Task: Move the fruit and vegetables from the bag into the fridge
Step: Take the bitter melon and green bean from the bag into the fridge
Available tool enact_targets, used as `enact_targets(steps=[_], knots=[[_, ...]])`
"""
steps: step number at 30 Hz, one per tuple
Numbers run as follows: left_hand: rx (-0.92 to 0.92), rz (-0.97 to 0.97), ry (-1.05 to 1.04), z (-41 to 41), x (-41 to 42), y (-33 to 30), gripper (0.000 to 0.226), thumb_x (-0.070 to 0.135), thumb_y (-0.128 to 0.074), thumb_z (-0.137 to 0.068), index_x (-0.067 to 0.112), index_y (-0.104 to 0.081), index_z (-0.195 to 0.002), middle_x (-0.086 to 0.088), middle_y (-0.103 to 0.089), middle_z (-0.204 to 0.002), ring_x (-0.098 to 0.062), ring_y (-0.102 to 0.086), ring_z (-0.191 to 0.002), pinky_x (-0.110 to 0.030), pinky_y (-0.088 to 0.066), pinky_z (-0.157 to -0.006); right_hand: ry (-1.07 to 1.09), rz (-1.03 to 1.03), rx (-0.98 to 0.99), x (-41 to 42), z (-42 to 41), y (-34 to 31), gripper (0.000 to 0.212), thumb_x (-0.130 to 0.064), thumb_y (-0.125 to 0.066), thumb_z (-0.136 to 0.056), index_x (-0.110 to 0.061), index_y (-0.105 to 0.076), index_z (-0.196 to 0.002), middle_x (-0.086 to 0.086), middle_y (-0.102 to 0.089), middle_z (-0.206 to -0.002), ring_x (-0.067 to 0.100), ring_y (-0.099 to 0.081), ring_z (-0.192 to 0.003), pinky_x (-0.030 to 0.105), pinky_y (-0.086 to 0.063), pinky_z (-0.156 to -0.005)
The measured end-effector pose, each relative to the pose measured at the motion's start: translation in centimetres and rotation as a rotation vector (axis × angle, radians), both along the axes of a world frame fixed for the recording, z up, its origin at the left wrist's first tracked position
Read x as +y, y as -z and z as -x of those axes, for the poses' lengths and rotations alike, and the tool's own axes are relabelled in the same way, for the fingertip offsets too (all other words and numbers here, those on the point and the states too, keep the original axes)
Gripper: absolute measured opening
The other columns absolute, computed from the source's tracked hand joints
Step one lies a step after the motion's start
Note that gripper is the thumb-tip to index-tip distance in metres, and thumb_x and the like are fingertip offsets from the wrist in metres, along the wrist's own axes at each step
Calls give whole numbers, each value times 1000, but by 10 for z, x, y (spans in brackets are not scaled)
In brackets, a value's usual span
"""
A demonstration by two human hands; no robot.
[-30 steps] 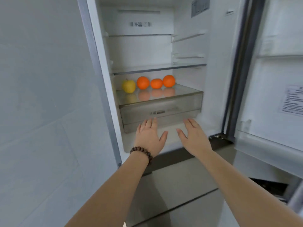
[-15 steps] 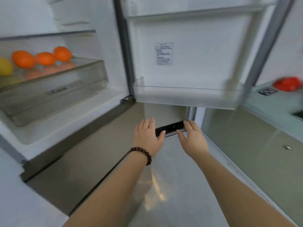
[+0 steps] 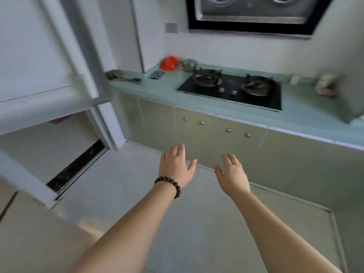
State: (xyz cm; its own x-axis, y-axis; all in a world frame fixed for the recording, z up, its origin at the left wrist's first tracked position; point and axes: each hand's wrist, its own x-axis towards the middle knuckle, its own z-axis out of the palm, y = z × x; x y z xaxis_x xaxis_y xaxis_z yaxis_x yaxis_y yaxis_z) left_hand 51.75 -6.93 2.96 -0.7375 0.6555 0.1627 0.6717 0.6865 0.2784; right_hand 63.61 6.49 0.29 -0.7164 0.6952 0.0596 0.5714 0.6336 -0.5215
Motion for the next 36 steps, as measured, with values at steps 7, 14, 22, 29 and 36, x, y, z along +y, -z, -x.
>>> enact_targets(steps=[7,14,22,29,36], knots=[[-20,28,376,-129,165,15,66,49,-39,-93,9,-29,-145,-8,-36,-148,-24,-29,-137,-39,-23,-113,374,21,18,104,-172,7,51,-35,-43,-96,-12,-35,-141,6,-24,-154,20,-15,-144,36,-28,-110],[-57,42,703,-266,283,25,68,50,-40,-93,10,-27,-146,-9,-30,-153,-25,-23,-141,-38,-21,-115,750,2,7,161,-330,8,51,-37,-41,-96,-15,-34,-142,2,-24,-154,17,-16,-144,33,-24,-112],[-80,60,974,-367,376,33,68,50,-39,-93,11,-26,-147,-8,-28,-154,-24,-21,-142,-41,-18,-116,1078,37,13,198,-431,11,49,-39,-41,-96,-19,-36,-141,-2,-24,-154,14,-16,-143,34,-28,-109],[-57,98,1123,-394,474,46,69,52,-36,-93,13,-23,-148,-7,-27,-154,-23,-20,-143,-39,-16,-117,1219,36,16,275,-455,18,50,-37,-43,-96,-15,-37,-141,2,-25,-154,16,-18,-143,33,-26,-111],[-32,86,1254,-395,607,33,68,52,-35,-93,12,-23,-148,-6,-27,-154,-22,-20,-143,-38,-16,-118,1326,59,55,392,-450,9,51,-37,-43,-96,-15,-36,-141,3,-25,-154,18,-18,-143,36,-25,-113]])
